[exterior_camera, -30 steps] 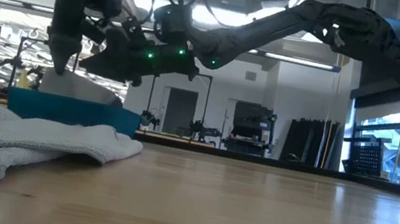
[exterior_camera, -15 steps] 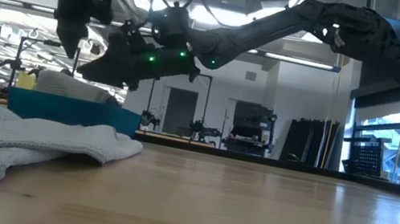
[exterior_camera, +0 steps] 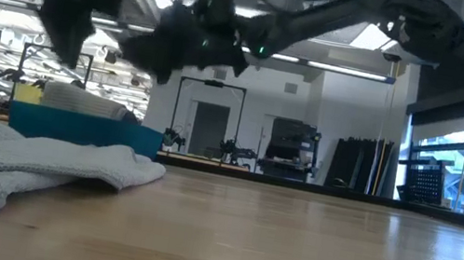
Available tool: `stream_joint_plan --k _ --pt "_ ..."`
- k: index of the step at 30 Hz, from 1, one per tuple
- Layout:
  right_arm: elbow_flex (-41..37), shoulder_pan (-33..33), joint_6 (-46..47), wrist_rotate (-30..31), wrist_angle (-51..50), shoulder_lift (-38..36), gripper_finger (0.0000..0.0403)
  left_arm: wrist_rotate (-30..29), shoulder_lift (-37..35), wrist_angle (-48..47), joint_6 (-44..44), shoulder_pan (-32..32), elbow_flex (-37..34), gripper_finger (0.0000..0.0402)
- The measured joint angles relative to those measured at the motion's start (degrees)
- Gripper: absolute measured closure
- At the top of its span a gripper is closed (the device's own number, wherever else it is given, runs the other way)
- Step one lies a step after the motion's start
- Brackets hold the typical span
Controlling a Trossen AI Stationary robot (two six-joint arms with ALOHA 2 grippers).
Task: Fold microfiber towels
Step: Put the right gray towel into the blue bin
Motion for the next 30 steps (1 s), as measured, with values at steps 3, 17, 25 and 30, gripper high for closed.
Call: stream_joint_plan --k 3,17,25,30 --pt "0.1 0.0 -1.7 -4.3 -2.5 -3.3 0.0233 -8.9 3.5 2.6 1.5 0.0 -3.4 0.0197" --pt "0.1 2.1 -18.2 -6.0 -25.9 -9.7 0.0233 -15.8 10.6 23.9 9.0 5.8 -5.1 0.0223" --pt "0.1 2.2 -20.4 -6.0 -27.1 -9.7 0.0233 -21.9 13.1 31.1 12.8 10.6 -4.7 0.0223" --pt "0.1 1.4 -20.8 -6.0 -28.6 -9.7 0.0233 -25.9 9.8 34.1 12.2 10.5 -1.4 0.0223"
